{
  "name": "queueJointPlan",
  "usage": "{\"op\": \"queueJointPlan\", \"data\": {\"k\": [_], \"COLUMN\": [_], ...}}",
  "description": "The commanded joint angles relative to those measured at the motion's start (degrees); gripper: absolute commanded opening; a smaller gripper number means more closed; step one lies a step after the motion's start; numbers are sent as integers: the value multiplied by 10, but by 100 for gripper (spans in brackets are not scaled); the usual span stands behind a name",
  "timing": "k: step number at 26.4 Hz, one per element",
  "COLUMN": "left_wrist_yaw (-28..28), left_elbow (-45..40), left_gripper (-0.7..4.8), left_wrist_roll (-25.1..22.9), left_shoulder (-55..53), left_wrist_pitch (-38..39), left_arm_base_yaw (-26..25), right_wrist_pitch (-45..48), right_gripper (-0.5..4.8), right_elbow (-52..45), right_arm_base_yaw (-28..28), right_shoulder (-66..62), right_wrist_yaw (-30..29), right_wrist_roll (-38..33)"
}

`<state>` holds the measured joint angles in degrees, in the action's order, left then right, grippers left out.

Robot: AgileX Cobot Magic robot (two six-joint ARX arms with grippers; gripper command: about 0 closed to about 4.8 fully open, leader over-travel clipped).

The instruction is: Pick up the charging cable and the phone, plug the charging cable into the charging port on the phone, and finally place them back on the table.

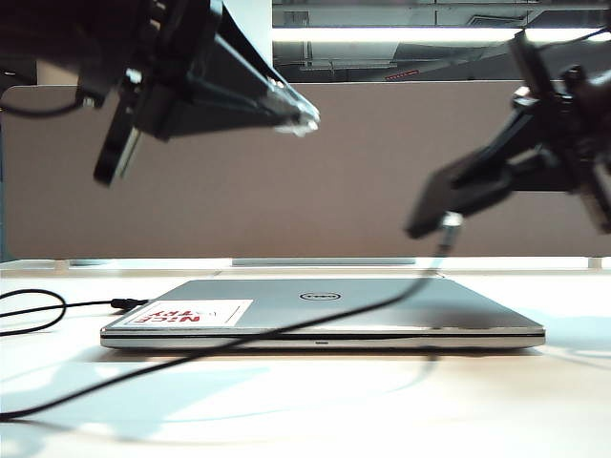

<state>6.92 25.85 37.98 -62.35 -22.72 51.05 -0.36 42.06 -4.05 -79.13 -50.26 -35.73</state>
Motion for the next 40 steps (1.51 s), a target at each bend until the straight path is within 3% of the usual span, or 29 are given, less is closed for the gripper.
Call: {"op": "queueJointPlan", "data": {"k": [1, 4, 10, 16, 25, 40], "left_wrist_yaw": [0, 0, 0, 0, 0, 0], "left_elbow": [49, 88, 148, 177, 184, 184], "left_gripper": [-5, -5, -5, -5, -5, -5], "left_wrist_roll": [-54, -96, -117, -158, -158, -157], "left_shoulder": [5, 5, 5, 5, 5, 5], "left_wrist_pitch": [68, 113, 154, 197, 218, 218], "left_arm_base_yaw": [-33, -61, -107, -127, -153, -153], "right_wrist_pitch": [-148, -237, -333, -386, -490, -484], "right_gripper": [-6, -6, -6, -6, -6, -5], "right_elbow": [50, 92, 167, 218, 290, 307], "right_arm_base_yaw": [38, 70, 122, 129, 126, 111], "right_shoulder": [0, -6, -44, -97, -210, -276], "right_wrist_yaw": [-10, -1, 11, 45, 56, 84], "right_wrist_roll": [112, 180, 242, 306, 391, 392]}}
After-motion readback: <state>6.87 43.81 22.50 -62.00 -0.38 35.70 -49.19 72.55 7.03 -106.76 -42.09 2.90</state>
